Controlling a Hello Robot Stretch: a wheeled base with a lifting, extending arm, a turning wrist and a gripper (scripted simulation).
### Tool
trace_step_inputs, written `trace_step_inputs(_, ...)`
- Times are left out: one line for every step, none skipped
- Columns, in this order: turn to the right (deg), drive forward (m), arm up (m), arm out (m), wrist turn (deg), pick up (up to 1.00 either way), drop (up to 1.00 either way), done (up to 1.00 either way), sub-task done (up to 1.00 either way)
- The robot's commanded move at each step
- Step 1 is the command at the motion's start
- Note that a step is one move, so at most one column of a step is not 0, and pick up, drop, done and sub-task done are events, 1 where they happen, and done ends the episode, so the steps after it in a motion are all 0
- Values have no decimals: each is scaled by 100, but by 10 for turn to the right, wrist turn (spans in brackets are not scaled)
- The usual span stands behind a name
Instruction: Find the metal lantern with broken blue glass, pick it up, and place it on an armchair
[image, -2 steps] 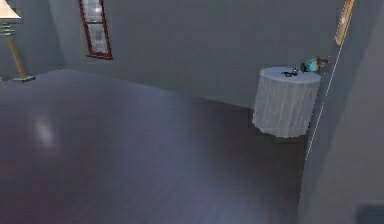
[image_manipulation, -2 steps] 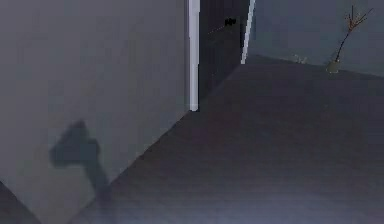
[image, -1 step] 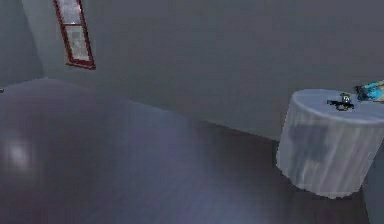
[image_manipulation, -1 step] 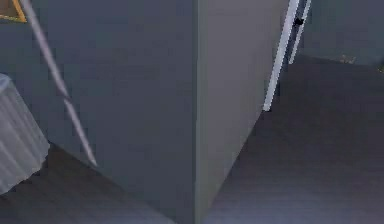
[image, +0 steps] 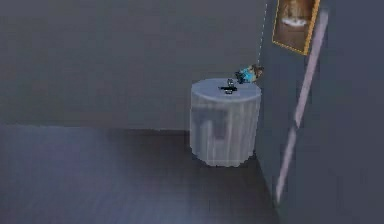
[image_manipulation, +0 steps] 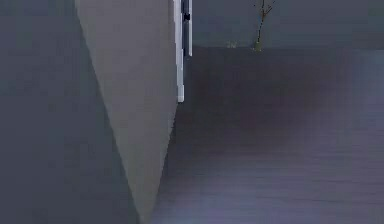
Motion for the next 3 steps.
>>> trace_step_inputs(0,100,0,0,0,0,0,0,0)
trace_step_inputs(150,0,0,0,0,0,0,0,0)
trace_step_inputs(0,15,0,0,0,0,0,0,0)
